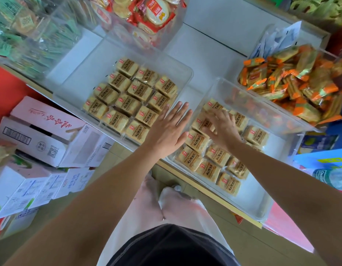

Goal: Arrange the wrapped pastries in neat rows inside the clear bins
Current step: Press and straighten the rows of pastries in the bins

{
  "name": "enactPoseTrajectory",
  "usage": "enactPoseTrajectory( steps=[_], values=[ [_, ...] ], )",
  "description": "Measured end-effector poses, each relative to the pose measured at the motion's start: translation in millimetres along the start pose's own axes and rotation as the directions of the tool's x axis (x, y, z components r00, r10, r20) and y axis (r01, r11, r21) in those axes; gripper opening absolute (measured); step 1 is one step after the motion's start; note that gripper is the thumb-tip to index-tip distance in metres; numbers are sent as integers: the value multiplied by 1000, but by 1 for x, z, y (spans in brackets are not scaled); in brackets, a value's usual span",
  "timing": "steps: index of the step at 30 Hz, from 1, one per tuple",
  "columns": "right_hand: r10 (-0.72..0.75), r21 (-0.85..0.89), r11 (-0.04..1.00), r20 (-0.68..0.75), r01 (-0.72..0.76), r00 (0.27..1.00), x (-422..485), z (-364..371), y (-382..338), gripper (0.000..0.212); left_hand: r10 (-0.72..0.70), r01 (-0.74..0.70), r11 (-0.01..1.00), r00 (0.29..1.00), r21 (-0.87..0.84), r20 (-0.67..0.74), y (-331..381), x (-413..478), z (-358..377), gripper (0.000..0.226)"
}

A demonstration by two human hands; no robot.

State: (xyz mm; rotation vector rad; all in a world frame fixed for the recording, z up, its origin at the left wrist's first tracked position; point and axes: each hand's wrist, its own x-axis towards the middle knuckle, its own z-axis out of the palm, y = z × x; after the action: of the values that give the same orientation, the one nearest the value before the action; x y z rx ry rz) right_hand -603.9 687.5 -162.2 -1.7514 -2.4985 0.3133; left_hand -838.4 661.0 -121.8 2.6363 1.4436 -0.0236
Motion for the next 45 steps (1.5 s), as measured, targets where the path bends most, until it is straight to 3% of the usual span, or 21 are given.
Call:
enactPoseTrajectory(
  steps=[2, 7, 14, 20, 25, 30, 34, 36, 38, 41, 45],
  values=[
    [58, -1, 998, -109, -59, 992, 7, -2, 9, 43, 8, -8, 1000, 1000, -9, -4, -1, 6, -1, 66],
    [176, 60, 983, -57, -172, 983, 22, 7, 21, 51, 22, -22, 1000, 1000, -1, -9, 4, 16, 3, 67],
    [75, 153, 986, -99, -59, 992, 17, 15, 29, 48, 11, -10, 999, 1000, 48, -19, 5, 15, 10, 65],
    [86, 129, 988, -41, -80, 995, 16, 7, 32, 49, 1, -2, 999, 1000, 37, 23, 5, 17, 11, 67],
    [104, 260, 966, -397, 3, 912, 29, -46, 6, 35, 22, -25, 999, 999, -48, -49, -6, 20, -9, 62],
    [73, 423, 891, -489, 164, 869, 72, -90, -71, 26, -52, 45, 998, 982, -44, -180, -53, 17, -28, 49],
    [-15, 454, 869, -376, 199, 926, 117, -77, -141, 32, -106, 109, 993, 992, 45, -61, -117, -2, -23, 53],
    [4, 449, 887, -242, 109, 970, 140, -54, -167, 40, -111, 109, 991, 994, 75, 24, -154, -11, -13, 56],
    [116, 355, 931, -69, -84, 991, 158, -25, -186, 53, -122, 113, 990, 987, 82, 106, -190, -17, -2, 63],
    [377, 154, 905, 138, -396, 916, 169, 18, -199, 71, -96, 89, 995, 976, 48, 197, -233, -16, 12, 67],
    [495, 132, 846, 165, -516, 853, 173, 46, -205, 80, 24, -20, 1000, 953, -15, 301, -263, -2, 23, 70]
  ],
)
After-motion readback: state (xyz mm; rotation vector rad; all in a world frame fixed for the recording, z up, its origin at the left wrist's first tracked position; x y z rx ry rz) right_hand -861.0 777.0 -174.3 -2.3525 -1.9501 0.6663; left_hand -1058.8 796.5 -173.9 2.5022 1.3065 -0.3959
